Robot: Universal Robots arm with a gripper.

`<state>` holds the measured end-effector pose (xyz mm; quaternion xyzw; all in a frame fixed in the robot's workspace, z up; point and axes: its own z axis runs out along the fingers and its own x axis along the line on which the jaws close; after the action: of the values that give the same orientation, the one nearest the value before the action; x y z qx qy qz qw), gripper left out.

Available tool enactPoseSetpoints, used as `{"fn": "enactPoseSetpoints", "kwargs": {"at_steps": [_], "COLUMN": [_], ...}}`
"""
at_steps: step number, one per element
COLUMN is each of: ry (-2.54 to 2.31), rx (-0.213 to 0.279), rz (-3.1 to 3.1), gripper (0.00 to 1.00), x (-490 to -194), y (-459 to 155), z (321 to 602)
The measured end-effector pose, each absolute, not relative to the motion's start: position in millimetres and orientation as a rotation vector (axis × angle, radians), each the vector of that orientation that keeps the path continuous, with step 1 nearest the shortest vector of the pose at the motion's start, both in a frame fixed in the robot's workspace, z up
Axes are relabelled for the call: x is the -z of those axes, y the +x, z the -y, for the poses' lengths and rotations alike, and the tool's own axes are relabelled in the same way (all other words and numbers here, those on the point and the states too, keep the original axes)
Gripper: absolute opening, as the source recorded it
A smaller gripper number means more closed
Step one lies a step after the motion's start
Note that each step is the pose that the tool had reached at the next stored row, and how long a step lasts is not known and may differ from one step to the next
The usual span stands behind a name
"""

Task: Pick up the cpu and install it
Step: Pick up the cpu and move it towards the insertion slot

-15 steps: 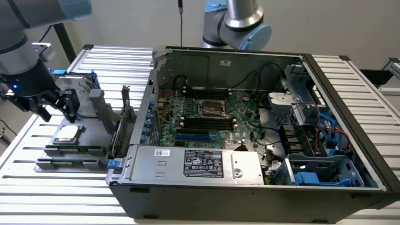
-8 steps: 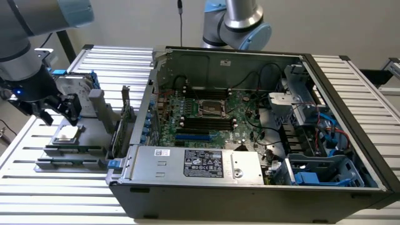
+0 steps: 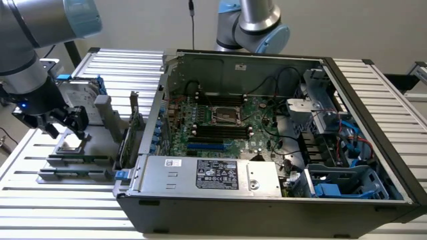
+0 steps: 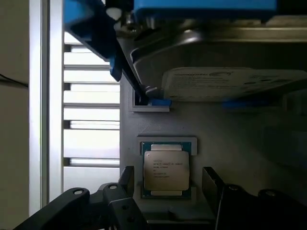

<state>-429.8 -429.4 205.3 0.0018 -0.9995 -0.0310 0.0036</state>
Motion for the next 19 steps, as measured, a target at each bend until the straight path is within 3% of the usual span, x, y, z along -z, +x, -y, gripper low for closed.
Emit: {"fn": "enactPoseSetpoints", "kwargs": {"at_steps": [19], "ry": [0.005], "rx": [0.091], "rz": [3.132], "gripper": [0.68], "x": [-194.3], "y": [-429.4], "z": [429.9]}}
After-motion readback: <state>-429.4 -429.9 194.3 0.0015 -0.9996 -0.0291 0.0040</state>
